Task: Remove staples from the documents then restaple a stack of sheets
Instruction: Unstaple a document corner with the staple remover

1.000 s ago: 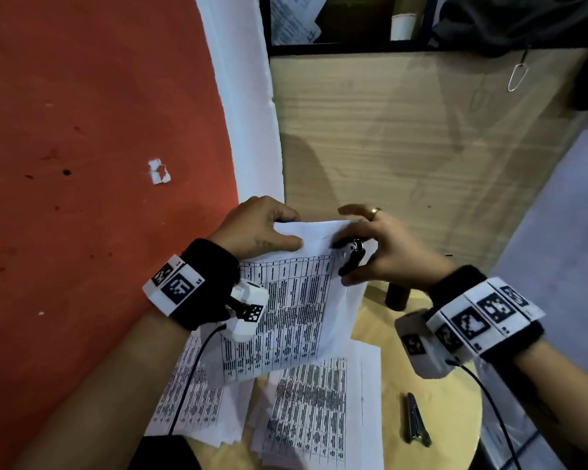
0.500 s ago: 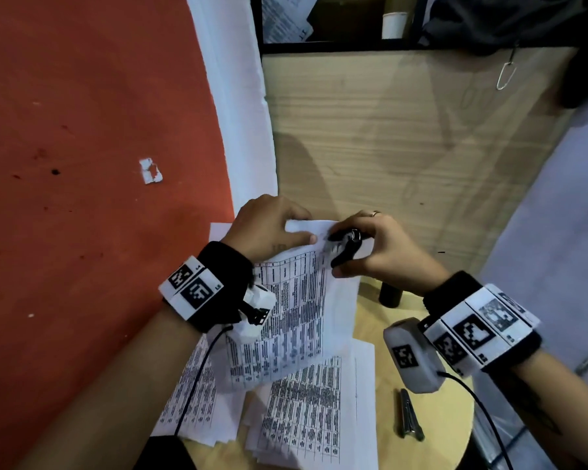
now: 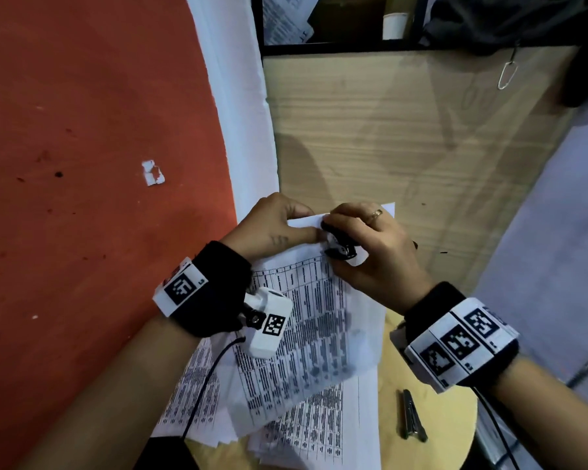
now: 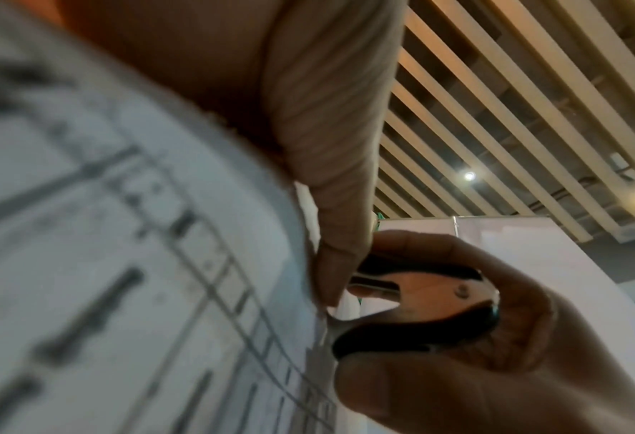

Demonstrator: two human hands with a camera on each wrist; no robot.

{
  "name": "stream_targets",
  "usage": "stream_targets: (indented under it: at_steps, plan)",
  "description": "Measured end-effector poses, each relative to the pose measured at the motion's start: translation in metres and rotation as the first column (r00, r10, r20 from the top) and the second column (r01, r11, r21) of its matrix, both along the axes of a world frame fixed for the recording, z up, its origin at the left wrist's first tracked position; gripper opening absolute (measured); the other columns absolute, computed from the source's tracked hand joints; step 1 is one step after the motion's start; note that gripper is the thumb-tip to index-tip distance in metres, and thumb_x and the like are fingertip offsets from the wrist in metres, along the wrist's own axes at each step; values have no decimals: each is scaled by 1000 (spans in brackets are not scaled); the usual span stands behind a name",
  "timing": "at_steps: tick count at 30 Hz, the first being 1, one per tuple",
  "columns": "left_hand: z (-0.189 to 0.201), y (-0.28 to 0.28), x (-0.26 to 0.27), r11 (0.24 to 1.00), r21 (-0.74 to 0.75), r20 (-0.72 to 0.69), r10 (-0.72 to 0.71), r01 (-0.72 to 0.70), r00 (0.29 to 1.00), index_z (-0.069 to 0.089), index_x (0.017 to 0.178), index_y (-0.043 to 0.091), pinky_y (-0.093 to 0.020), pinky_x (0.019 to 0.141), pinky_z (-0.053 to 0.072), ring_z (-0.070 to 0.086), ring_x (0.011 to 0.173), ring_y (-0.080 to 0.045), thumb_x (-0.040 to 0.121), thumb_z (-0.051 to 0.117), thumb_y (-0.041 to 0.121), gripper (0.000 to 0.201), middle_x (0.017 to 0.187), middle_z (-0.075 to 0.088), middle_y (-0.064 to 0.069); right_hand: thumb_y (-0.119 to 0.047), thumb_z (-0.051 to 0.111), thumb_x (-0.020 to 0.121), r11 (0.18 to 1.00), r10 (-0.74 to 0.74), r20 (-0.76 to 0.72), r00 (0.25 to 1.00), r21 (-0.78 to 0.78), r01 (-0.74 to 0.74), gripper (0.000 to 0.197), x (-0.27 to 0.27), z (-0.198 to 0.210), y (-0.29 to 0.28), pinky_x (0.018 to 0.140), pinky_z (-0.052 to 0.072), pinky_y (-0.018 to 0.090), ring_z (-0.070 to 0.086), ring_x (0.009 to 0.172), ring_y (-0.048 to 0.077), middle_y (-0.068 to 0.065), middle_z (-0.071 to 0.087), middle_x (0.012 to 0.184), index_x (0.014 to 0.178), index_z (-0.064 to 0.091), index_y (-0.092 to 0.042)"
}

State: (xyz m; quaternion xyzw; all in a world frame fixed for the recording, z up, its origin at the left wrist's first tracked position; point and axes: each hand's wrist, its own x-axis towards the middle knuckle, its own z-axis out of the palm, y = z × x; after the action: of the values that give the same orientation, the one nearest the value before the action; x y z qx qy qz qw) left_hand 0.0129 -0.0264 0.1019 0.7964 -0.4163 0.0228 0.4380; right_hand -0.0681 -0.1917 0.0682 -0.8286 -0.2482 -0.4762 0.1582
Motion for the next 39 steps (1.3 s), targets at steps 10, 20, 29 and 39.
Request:
stream_targets:
  at_steps: [10, 20, 29, 39]
  plan:
    - [-3, -3, 2, 997, -79, -17, -12, 11, 1000, 72, 72, 9, -49, 78, 47, 55, 71, -10, 62, 71, 49, 41, 72, 67, -18, -8, 71, 69, 996, -26, 13, 1000, -80, 27, 32, 0, 8, 4, 64, 54, 38, 63, 85, 32, 13, 66, 95, 100, 70, -2]
    - [0, -2, -2, 996, -72, 33, 46, -43, 998, 70, 65, 15, -36, 68, 46, 51, 64, -2, 59, 67, 48, 33, 58, 59, 6, -10, 69, 66, 995, -40, 5, 999, -93, 40, 35, -3, 11, 4, 56, 53, 43, 62, 83, 33, 12, 65, 95, 101, 69, -3]
    - [4, 0, -5, 999, -40, -10, 19, -19, 1000, 68, 61, 24, -28, 65, 41, 51, 63, 1, 68, 71, 32, 11, 57, 58, 10, -8, 70, 61, 991, -35, -8, 999, -127, 33, 37, 0, 12, 3, 50, 53, 41, 61, 81, 33, 12, 65, 93, 98, 69, -3]
    - [5, 5, -4, 999, -26, -92, -43, 41, 995, 68, 66, 8, -29, 63, 33, 44, 62, -6, 68, 75, 28, 21, 62, 51, 1, -4, 71, 67, 990, -4, -11, 1000, -139, 2, 24, 2, 16, 3, 49, 50, 38, 60, 69, 33, 11, 64, 80, 90, 70, -1]
